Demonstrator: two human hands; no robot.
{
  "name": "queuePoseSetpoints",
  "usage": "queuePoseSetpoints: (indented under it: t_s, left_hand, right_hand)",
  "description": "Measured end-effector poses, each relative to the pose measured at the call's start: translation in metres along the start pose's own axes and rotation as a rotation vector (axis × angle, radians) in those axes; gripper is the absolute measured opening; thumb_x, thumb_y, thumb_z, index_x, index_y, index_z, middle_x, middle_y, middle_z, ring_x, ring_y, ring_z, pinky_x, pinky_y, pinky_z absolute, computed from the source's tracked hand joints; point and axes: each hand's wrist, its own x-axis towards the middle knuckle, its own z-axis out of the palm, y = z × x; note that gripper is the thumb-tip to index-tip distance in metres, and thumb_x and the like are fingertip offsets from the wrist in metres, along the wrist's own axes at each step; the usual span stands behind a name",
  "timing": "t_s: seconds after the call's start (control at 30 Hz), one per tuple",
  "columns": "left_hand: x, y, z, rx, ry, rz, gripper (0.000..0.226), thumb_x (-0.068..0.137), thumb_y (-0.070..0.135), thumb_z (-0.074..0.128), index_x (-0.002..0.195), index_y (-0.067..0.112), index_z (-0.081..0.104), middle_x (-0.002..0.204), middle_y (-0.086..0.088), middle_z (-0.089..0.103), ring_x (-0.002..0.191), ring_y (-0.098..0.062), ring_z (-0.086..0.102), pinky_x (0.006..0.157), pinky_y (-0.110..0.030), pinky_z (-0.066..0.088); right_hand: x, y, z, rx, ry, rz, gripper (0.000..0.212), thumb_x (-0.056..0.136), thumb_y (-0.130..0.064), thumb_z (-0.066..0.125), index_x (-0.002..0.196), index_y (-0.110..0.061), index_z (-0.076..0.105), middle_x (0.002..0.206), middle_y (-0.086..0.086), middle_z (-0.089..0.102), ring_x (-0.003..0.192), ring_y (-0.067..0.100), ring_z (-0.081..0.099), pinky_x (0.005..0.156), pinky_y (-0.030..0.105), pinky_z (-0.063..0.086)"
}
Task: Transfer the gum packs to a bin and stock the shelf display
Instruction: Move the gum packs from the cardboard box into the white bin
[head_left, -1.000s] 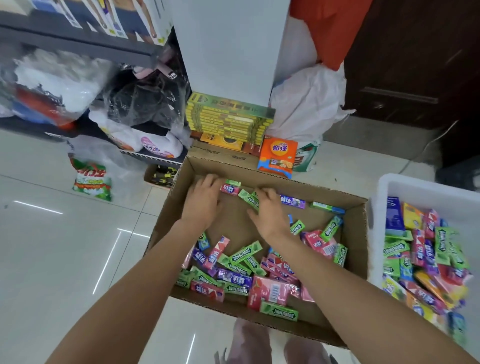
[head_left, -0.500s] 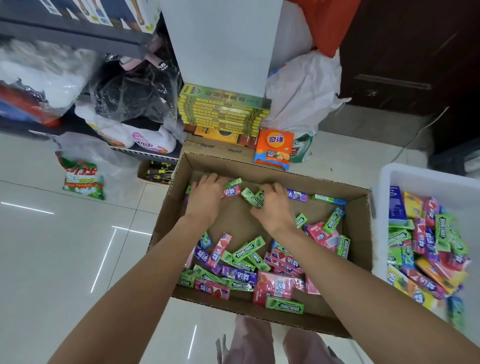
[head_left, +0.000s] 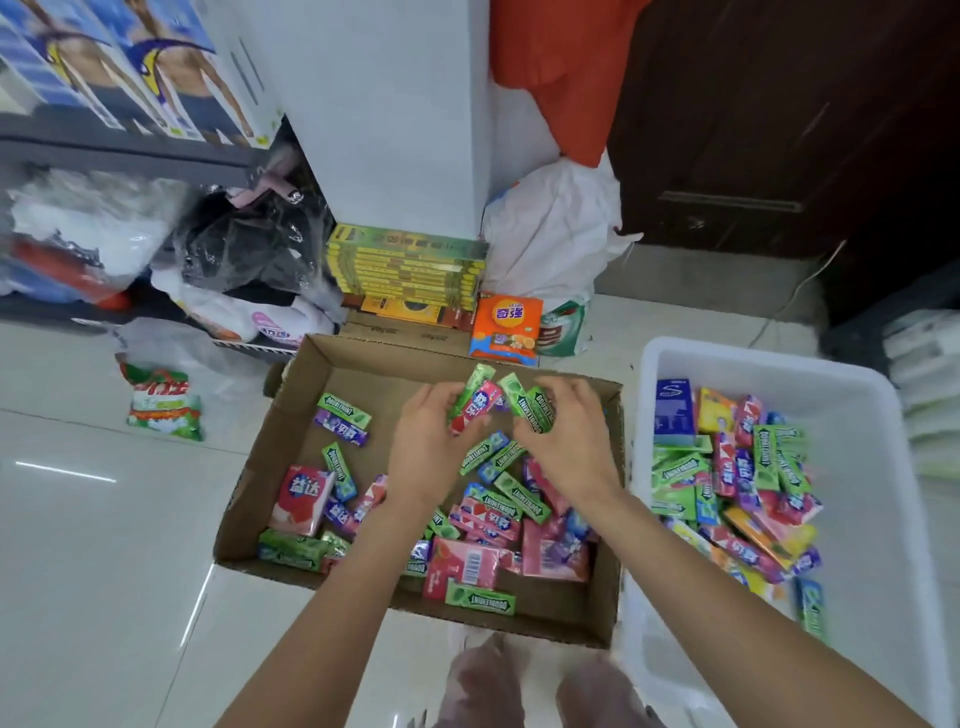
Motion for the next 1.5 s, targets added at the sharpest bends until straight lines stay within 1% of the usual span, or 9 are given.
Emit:
queuePoseSetpoints:
  t_s: [0.27, 0.43, 0.6, 0.7, 0.8, 0.97, 1.17, 1.37, 1.5]
  left_hand:
    - [-0.025, 0.121, 0.084, 0.009, -0.001, 0.085, 0.038, 0.084, 0.031, 0.067, 0.117, 0.013, 0.059, 0.109, -0.006, 0.059, 0.103, -0.024, 0.052, 0.086, -0.038, 0.044]
    - [-0.028, 0.189, 0.153, 0.199, -0.071, 0.181, 0.041, 0.088, 0.03, 0.06, 0.123, 0.01, 0.054, 0.117, -0.01, 0.056, 0.111, -0.028, 0.049, 0.091, -0.038, 0.04]
    - [-0.017, 0.222, 0.207, 0.366, -0.168, 0.105, 0.041, 0.091, 0.036, 0.056, 0.117, 0.005, 0.055, 0.117, -0.014, 0.056, 0.113, -0.031, 0.05, 0.091, -0.041, 0.042]
    - [-0.015, 0.229, 0.225, 0.555, -0.204, 0.118, 0.042, 0.091, 0.029, 0.057, 0.125, 0.006, 0.049, 0.124, -0.014, 0.051, 0.119, -0.031, 0.046, 0.096, -0.042, 0.04]
    - [-0.016, 0.229, 0.235, 0.566, -0.245, 0.164, 0.044, 0.089, 0.02, 0.058, 0.13, 0.009, 0.046, 0.126, -0.013, 0.047, 0.119, -0.031, 0.045, 0.095, -0.041, 0.04]
    - [-0.024, 0.23, 0.224, 0.366, -0.185, 0.168, 0.041, 0.089, 0.021, 0.059, 0.127, 0.011, 0.05, 0.122, -0.011, 0.051, 0.115, -0.03, 0.048, 0.093, -0.041, 0.043]
    - [-0.042, 0.214, 0.179, 0.097, 0.014, 0.116, 0.032, 0.09, 0.014, 0.056, 0.121, 0.012, 0.057, 0.116, -0.008, 0.057, 0.104, -0.025, 0.055, 0.086, -0.038, 0.047]
    - [-0.058, 0.15, 0.109, -0.025, 0.168, -0.101, 0.023, 0.089, 0.012, 0.054, 0.111, 0.012, 0.061, 0.106, -0.004, 0.064, 0.093, -0.017, 0.06, 0.08, -0.029, 0.046]
    - [-0.069, 0.092, 0.061, 0.018, 0.187, -0.232, 0.026, 0.091, 0.014, 0.056, 0.116, 0.01, 0.06, 0.112, -0.004, 0.064, 0.096, -0.015, 0.058, 0.082, -0.025, 0.042]
  right_hand:
    - [-0.014, 0.09, -0.108, -0.057, 0.09, 0.042, 0.049, 0.08, -0.021, 0.067, 0.125, -0.008, 0.052, 0.119, 0.011, 0.049, 0.114, 0.024, 0.045, 0.095, 0.026, 0.034]
    - [-0.017, 0.164, -0.164, -0.063, 0.099, 0.143, 0.047, 0.081, -0.019, 0.068, 0.125, -0.014, 0.054, 0.115, 0.017, 0.054, 0.113, 0.03, 0.046, 0.091, 0.029, 0.034]
    - [-0.008, 0.213, -0.191, -0.063, 0.026, 0.243, 0.045, 0.083, -0.021, 0.065, 0.127, -0.02, 0.054, 0.109, 0.021, 0.053, 0.108, 0.034, 0.05, 0.09, 0.032, 0.04]
    - [-0.002, 0.224, -0.192, -0.075, -0.036, 0.288, 0.044, 0.085, -0.02, 0.062, 0.127, -0.015, 0.048, 0.11, 0.022, 0.053, 0.106, 0.035, 0.05, 0.088, 0.033, 0.041]
    - [0.002, 0.227, -0.192, -0.087, -0.093, 0.304, 0.043, 0.087, -0.015, 0.059, 0.125, -0.006, 0.042, 0.115, 0.022, 0.051, 0.107, 0.037, 0.051, 0.088, 0.037, 0.042]
    - [-0.002, 0.223, -0.191, -0.047, -0.112, 0.183, 0.041, 0.088, -0.014, 0.059, 0.126, -0.007, 0.046, 0.12, 0.016, 0.05, 0.114, 0.032, 0.048, 0.093, 0.036, 0.04]
    - [-0.008, 0.188, -0.184, -0.023, -0.109, 0.01, 0.037, 0.091, -0.012, 0.055, 0.127, -0.008, 0.05, 0.122, 0.011, 0.052, 0.117, 0.023, 0.047, 0.097, 0.029, 0.036]
    - [-0.014, 0.125, -0.147, 0.024, -0.193, -0.167, 0.034, 0.091, -0.01, 0.052, 0.125, -0.011, 0.054, 0.122, 0.006, 0.054, 0.116, 0.02, 0.049, 0.099, 0.033, 0.041]
    - [-0.019, 0.081, -0.107, 0.023, -0.249, -0.261, 0.032, 0.092, -0.01, 0.051, 0.123, -0.013, 0.054, 0.12, 0.003, 0.054, 0.113, 0.016, 0.05, 0.095, 0.03, 0.041]
